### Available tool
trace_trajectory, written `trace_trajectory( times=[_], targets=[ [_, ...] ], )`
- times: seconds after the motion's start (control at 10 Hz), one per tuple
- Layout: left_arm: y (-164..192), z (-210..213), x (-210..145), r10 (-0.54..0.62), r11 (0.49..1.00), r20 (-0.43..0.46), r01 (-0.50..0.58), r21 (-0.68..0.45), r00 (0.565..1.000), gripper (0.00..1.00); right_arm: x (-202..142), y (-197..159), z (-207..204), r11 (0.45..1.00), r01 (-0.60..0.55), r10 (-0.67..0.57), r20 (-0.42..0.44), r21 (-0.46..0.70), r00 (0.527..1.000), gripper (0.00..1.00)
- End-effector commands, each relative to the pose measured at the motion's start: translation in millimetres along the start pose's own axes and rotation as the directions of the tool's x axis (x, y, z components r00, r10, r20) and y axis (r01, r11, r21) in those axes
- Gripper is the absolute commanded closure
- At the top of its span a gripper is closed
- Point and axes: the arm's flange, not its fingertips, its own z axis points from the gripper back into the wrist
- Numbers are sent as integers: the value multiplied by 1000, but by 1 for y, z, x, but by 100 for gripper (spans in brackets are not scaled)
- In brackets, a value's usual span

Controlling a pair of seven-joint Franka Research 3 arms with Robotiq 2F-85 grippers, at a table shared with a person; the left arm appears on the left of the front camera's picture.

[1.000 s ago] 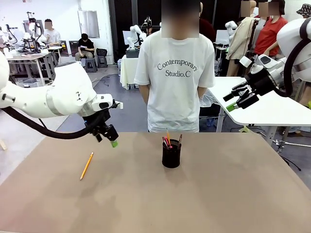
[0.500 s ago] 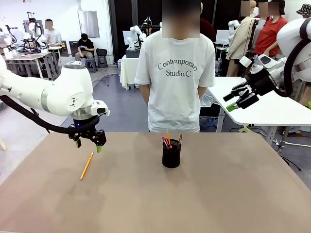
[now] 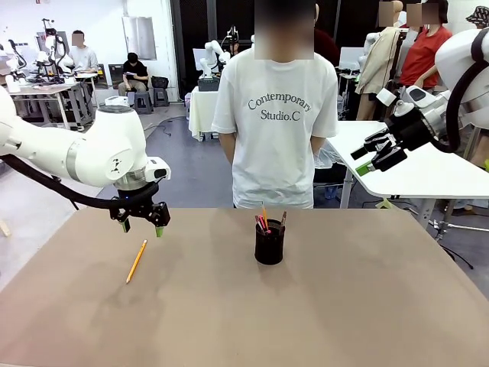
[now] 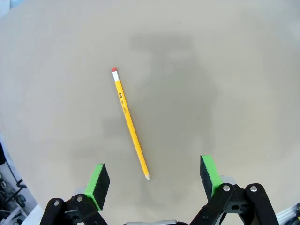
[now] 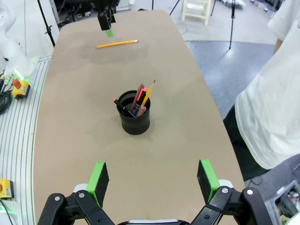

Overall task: Place the pens into the pen holder.
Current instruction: Pick up a writing instrument from the table and place it into the Pen holder.

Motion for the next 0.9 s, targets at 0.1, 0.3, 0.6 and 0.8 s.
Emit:
trace_trajectory(
  times=[0.1, 0.3, 0.6, 0.8],
  targets=[
    [0, 0, 0, 0, 1000, 0, 0, 0, 1000, 0, 2, 0, 1, 1000, -4, 4, 0, -3, 1000, 0],
    [15, -22, 26, -25, 1000, -82, 24, -5, 996, 0, 2, 0, 1, 1000, -4, 4, 0, -3, 1000, 0],
    [25, -47, 38, 24, 1000, -115, -22, 21, 993, 0, 2, 0, 1, 1000, -4, 4, 0, -3, 1000, 0],
    [34, -58, 41, 39, 999, -139, -37, 14, 990, 0, 2, 0, 1, 1000, -4, 4, 0, -3, 1000, 0]
  ],
)
